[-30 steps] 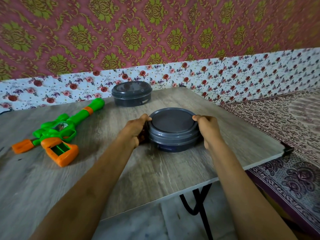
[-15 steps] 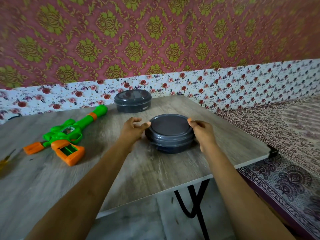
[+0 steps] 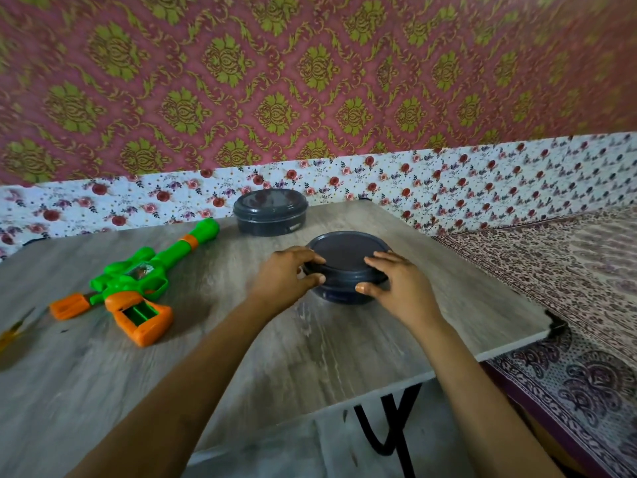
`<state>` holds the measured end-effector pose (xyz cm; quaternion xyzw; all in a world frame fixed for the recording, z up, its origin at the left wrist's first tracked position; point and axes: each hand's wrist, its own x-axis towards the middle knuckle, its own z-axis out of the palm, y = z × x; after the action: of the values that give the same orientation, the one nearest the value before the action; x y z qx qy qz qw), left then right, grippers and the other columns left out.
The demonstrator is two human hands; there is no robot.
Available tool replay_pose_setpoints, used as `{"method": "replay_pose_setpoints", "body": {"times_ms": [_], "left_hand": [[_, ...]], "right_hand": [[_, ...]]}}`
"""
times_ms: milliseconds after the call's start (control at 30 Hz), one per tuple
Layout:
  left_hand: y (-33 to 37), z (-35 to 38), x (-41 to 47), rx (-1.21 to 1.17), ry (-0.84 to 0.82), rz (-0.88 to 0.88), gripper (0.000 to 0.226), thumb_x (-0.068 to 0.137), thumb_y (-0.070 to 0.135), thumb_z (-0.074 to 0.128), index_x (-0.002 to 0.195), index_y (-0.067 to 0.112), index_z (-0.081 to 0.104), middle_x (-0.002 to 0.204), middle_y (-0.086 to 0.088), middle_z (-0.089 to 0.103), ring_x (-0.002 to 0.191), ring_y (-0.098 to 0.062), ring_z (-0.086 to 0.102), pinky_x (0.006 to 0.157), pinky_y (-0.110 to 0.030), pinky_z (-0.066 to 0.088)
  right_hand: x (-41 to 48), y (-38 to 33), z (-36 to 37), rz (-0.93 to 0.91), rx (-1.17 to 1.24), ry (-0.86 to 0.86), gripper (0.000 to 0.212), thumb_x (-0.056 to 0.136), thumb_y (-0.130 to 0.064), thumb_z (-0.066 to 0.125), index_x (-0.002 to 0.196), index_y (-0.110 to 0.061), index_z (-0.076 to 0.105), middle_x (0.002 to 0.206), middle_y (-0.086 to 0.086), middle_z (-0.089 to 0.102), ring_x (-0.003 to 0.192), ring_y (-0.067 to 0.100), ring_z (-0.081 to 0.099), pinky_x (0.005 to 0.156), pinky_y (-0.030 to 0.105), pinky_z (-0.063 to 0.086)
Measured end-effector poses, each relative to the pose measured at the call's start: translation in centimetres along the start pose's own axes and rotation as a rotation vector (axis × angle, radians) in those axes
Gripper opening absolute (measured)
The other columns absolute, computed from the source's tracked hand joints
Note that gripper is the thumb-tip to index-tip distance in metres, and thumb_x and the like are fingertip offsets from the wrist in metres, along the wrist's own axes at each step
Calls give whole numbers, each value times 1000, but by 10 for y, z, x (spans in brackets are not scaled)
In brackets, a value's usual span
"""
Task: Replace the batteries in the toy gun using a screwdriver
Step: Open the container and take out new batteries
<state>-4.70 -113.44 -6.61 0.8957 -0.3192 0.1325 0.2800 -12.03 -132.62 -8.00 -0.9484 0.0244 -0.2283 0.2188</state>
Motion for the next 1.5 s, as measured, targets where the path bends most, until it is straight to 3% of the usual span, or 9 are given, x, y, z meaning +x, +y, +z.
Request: {"method": "replay_pose_setpoints", "body": {"times_ms": [133,367,567,800,1067,1267,1367,1500], "left_hand": [[-6,17,46,92,4,-44,32,91,26,60,123,20,61,123,0,61,107,-15,58,94,-26,45],[-34,43,146,206,-114,-52,44,89,11,51,133,19,54,131,-9,58,112,-26,57,98,-35,44],[-60,65,220,222,-126,-28,45,88,8,51,132,18,55,127,-13,59,112,-29,56,95,-35,46],[-82,85,278,255,-149,-8,39,84,11,55,123,16,57,117,-13,63,103,-29,58,89,-36,49],[-81,67,281,374,-269,6,33,86,23,57,119,20,55,115,-12,62,106,-30,58,90,-40,48],[-117,0,231,511,-144,-149,40,93,31,49,132,25,52,133,-11,55,118,-33,53,95,-40,45],[-133,-24,202,499,-262,-308,43,90,18,52,133,22,52,137,-14,51,121,-35,49,100,-41,44],[-120,-31,170,356,-273,-323,48,89,3,48,136,14,50,142,-14,47,127,-32,45,104,-36,38]], "right_hand": [[51,17,12,40,-91,-39,56,87,-34,60,139,-21,43,149,0,37,136,18,36,109,33,33],[155,55,40,108,-114,-121,56,91,-28,55,143,-17,35,154,3,26,138,23,32,113,37,30],[226,90,58,145,-94,-141,59,91,-23,55,145,-17,31,156,3,20,140,25,27,114,34,22],[280,113,78,128,-109,-125,63,91,-22,55,146,-14,28,157,6,17,141,26,27,116,33,22],[288,100,80,187,-101,-350,90,88,-32,57,149,-18,-8,157,8,-17,146,27,-5,119,41,10],[232,66,69,11,-66,-290,83,89,-34,57,150,-17,3,158,7,4,145,25,10,117,34,18],[202,47,66,-25,-50,-343,80,89,-30,57,150,-15,8,158,8,11,144,23,15,116,30,20],[172,21,60,-5,25,-336,74,88,-30,59,149,-15,19,154,7,25,140,22,29,113,29,27]]}}
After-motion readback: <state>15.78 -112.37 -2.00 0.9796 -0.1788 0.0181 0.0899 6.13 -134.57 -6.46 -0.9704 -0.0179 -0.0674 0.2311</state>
